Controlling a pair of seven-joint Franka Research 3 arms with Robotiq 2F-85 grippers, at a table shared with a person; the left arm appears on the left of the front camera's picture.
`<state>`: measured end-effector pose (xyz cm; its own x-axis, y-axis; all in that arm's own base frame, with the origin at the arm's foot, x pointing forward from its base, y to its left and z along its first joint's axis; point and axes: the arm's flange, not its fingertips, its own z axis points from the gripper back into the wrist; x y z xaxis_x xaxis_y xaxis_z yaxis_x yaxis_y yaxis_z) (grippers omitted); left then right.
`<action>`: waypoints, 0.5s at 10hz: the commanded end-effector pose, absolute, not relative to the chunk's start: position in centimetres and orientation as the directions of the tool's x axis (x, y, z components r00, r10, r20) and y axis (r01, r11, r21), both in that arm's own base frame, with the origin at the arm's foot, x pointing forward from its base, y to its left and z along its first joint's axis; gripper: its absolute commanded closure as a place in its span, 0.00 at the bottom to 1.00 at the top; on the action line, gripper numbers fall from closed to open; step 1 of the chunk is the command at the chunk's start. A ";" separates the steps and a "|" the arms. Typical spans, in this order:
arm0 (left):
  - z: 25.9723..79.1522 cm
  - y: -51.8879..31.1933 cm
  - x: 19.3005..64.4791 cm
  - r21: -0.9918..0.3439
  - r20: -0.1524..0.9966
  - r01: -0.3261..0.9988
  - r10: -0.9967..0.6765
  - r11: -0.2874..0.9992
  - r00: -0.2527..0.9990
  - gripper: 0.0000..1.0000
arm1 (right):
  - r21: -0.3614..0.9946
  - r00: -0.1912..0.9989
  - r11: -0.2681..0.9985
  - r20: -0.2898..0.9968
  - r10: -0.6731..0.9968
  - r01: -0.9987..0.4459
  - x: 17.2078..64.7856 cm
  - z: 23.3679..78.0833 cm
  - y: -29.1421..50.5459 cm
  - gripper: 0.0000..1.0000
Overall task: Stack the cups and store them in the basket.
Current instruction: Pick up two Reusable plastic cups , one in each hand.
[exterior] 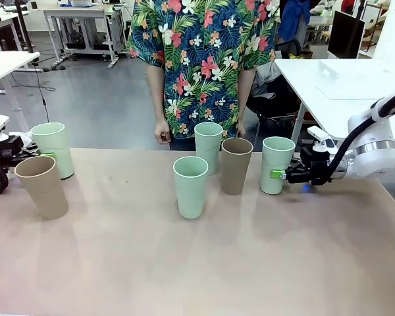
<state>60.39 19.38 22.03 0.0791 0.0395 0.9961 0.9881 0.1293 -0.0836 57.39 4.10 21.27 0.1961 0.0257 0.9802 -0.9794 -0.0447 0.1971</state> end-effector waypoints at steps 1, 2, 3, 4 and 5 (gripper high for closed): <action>22.0 19.3 60.4 -0.084 0.996 0.988 0.033 0.127 0.081 0.66 | 0.203 0.203 -0.020 0.979 0.015 -0.979 57.6 21.2 4.2 0.34; 22.0 19.3 60.4 -0.084 0.996 0.988 0.033 0.127 0.081 0.66 | 0.203 0.203 -0.020 0.979 0.015 -0.979 57.6 21.2 4.2 0.34; 22.0 19.3 60.4 -0.084 0.996 0.988 0.033 0.127 0.081 0.66 | 0.203 0.203 -0.020 0.979 0.015 -0.979 57.6 21.2 4.2 0.34; 22.0 19.3 60.4 -0.084 0.996 0.988 0.033 0.127 0.081 0.66 | 0.203 0.203 -0.020 0.979 0.015 -0.979 57.6 21.2 4.2 0.34; 22.0 19.4 60.4 -0.084 0.996 0.988 0.037 0.131 0.079 0.13 | 0.197 0.197 -0.042 0.980 0.024 -0.979 57.4 21.2 4.1 0.15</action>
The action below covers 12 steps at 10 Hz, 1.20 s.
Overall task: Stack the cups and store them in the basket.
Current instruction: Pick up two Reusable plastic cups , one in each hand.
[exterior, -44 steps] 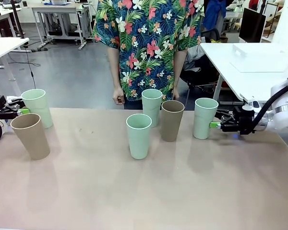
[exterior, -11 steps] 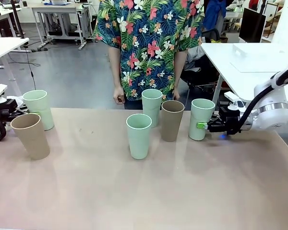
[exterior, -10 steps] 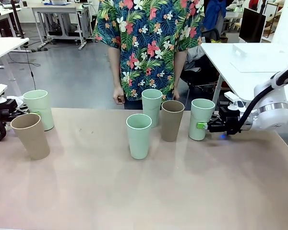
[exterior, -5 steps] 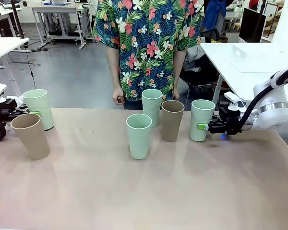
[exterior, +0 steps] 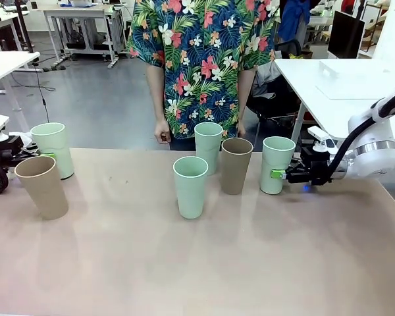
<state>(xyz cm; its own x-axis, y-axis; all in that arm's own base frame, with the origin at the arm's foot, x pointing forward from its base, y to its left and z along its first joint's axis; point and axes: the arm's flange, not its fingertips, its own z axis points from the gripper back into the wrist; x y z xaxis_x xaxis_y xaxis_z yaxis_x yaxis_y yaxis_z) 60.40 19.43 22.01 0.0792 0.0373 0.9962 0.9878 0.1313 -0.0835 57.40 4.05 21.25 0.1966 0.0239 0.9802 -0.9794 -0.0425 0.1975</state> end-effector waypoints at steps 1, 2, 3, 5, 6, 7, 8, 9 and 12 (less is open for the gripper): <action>24.3 19.8 60.6 -0.054 0.998 0.988 0.029 0.148 0.050 0.13 | 0.127 0.127 0.032 0.992 0.004 -0.991 57.1 23.8 3.8 0.15; 26.7 20.1 60.7 -0.022 1.000 0.983 0.017 0.181 0.019 0.13 | 0.113 0.111 0.097 0.994 -0.019 -0.989 56.9 26.3 3.5 0.15; 29.0 20.0 60.8 -0.019 1.000 0.982 0.027 0.189 0.014 0.13 | 0.096 0.093 0.128 0.995 -0.030 -0.987 56.7 28.7 3.2 0.15; 33.3 19.3 59.3 -0.028 0.999 0.979 0.027 0.204 0.023 0.13 | 0.044 0.041 0.163 0.999 -0.018 -0.986 54.9 32.8 2.8 0.15; 35.4 18.7 58.3 -0.026 0.999 0.977 0.030 0.213 0.020 0.13 | 0.014 0.012 0.182 1.000 -0.009 -0.983 53.7 34.5 2.5 0.15; 37.7 17.9 57.0 -0.020 0.999 0.977 0.034 0.210 0.013 0.13 | -0.014 -0.014 0.191 1.000 0.003 -0.982 52.2 35.9 2.1 0.15; 39.9 17.1 55.4 -0.011 0.999 0.979 0.039 0.204 0.004 0.13 | -0.030 -0.028 0.206 1.000 0.012 -0.978 50.6 37.1 1.6 0.15; 42.0 16.2 53.5 0.007 0.999 0.980 0.038 0.198 -0.015 0.13 | -0.028 -0.024 0.210 0.999 0.023 -0.977 49.1 37.9 1.0 0.15; 44.8 11.8 47.1 0.011 0.999 0.993 0.049 0.118 -0.017 0.13 | 0.021 0.027 0.209 0.999 0.030 -0.978 45.0 38.6 -1.3 0.15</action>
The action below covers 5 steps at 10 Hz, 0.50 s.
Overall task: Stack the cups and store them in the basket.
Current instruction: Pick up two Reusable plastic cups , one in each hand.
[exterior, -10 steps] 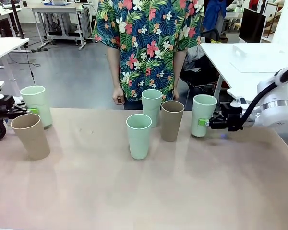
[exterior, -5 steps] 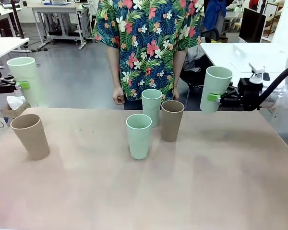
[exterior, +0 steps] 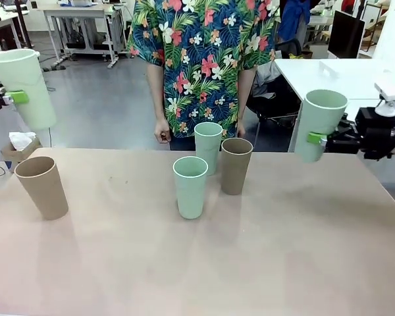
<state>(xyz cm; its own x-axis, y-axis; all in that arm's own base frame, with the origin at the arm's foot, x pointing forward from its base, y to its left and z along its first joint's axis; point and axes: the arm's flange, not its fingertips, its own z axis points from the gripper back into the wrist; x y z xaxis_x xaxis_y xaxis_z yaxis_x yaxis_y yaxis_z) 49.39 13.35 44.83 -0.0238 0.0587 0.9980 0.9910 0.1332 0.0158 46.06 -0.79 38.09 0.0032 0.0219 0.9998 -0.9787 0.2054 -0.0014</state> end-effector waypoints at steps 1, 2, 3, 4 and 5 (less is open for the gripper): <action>45.0 10.5 44.9 0.019 0.998 0.994 0.062 0.106 -0.026 0.13 | 0.021 0.028 0.203 0.999 0.035 -0.979 43.7 38.4 -1.7 0.15; 44.9 9.5 42.3 0.028 0.998 0.995 0.061 0.095 -0.034 0.13 | 0.023 0.030 0.190 0.999 0.034 -0.982 42.0 38.0 -2.1 0.15; 43.9 8.5 40.7 0.033 0.996 0.996 0.075 0.083 -0.040 0.13 | 0.024 0.032 0.183 0.999 0.040 -0.983 41.3 37.5 -2.5 0.15; 42.4 7.6 39.8 0.049 0.997 0.995 0.058 0.085 -0.055 0.13 | 0.023 0.031 0.191 0.999 0.041 -0.981 40.7 37.0 -3.2 0.15; 41.2 7.1 39.1 0.035 0.997 0.996 0.059 0.082 -0.040 0.13 | 0.017 0.025 0.190 0.999 0.040 -0.982 40.1 36.6 -3.7 0.15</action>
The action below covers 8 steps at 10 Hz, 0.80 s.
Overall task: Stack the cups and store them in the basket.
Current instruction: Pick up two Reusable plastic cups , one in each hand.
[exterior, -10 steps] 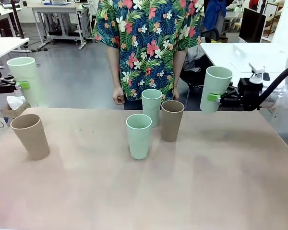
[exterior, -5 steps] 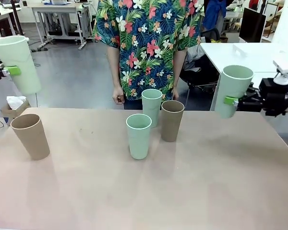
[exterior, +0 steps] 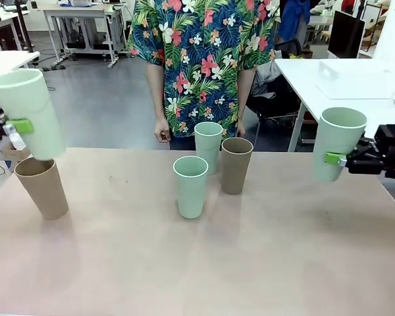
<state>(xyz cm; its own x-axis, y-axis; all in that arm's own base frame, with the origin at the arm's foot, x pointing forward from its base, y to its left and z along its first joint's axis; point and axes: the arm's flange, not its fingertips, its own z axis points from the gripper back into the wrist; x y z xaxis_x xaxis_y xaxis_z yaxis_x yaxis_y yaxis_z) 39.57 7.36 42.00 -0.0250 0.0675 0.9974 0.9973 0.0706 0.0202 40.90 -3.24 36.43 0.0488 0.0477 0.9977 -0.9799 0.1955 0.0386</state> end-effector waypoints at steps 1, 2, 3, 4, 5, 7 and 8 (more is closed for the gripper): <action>40.2 6.9 38.0 0.036 0.997 0.995 0.063 0.094 -0.042 0.13 | 0.015 0.022 0.187 0.999 0.034 -0.982 39.1 36.2 -4.0 0.15; 39.3 6.5 37.3 0.036 0.997 0.995 0.071 0.092 -0.043 0.13 | 0.010 0.016 0.181 0.999 0.033 -0.983 38.5 35.9 -4.2 0.15; 38.6 6.2 36.6 0.035 0.996 0.995 0.075 0.092 -0.042 0.13 | 0.012 0.016 0.174 1.000 0.020 -0.985 37.9 35.7 -4.0 0.15; 38.2 5.8 35.9 0.038 0.996 0.996 0.081 0.086 -0.045 0.13 | 0.012 0.014 0.161 1.000 0.009 -0.987 37.3 35.6 -3.9 0.15; 38.0 5.3 35.4 0.050 0.995 0.996 0.086 0.080 -0.057 0.13 | 0.011 0.012 0.154 1.000 0.009 -0.988 36.9 35.3 -3.7 0.15; 37.8 3.8 34.8 0.049 0.995 0.998 0.082 0.051 -0.053 0.13 | 0.017 0.017 0.146 1.000 -0.005 -0.989 35.4 35.4 -3.4 0.15; 37.8 2.9 35.2 0.066 0.995 0.997 0.075 0.034 -0.069 0.13 | 0.014 0.013 0.147 1.000 -0.008 -0.989 34.8 35.3 -3.1 0.15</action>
